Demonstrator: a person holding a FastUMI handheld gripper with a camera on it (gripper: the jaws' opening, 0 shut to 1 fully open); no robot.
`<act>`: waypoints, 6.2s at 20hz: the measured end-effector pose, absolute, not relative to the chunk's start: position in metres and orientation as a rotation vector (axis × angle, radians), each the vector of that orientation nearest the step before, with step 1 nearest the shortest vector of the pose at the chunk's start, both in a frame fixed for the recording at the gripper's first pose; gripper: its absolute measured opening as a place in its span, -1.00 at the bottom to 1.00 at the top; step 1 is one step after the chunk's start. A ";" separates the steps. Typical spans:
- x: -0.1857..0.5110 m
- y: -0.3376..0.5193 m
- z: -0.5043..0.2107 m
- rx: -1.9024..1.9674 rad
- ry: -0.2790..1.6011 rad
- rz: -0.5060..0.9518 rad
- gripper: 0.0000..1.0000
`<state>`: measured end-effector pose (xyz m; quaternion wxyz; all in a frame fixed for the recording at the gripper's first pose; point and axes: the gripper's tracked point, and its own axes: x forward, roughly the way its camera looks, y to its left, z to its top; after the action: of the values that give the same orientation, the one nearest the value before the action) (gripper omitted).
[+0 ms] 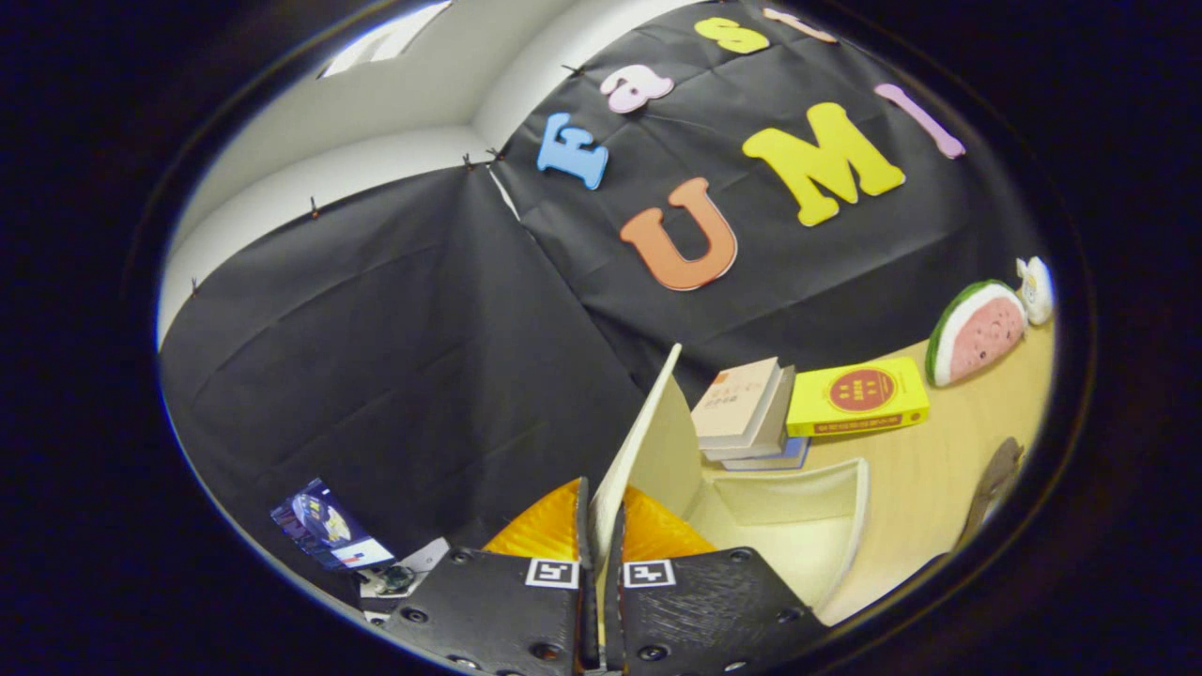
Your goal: Open the storage box then place both shoes into the box .Put the left shoe in first, then the right shoe, with the right side of both shoes facing outward in a uniform manner.
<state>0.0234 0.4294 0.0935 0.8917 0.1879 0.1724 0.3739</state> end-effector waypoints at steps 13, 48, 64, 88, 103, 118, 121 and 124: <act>0.007 0.547 0.089 0.203 0.338 0.855 0.10; 0.054 0.131 0.035 -0.072 0.142 0.249 0.91; 0.106 0.009 -0.170 -0.010 0.642 0.029 0.92; 0.103 0.053 -0.158 0.357 0.715 0.107 -0.98; 0.082 0.260 0.035 0.544 0.589 0.235 -0.99; 0.084 0.388 -0.112 0.534 0.783 0.057 -0.98; 0.084 0.400 -0.117 0.562 0.806 0.089 -0.86; 0.082 0.404 -0.124 0.552 0.840 0.121 -0.61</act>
<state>0.0816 0.4037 -0.1237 0.8746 0.2645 0.4021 0.0579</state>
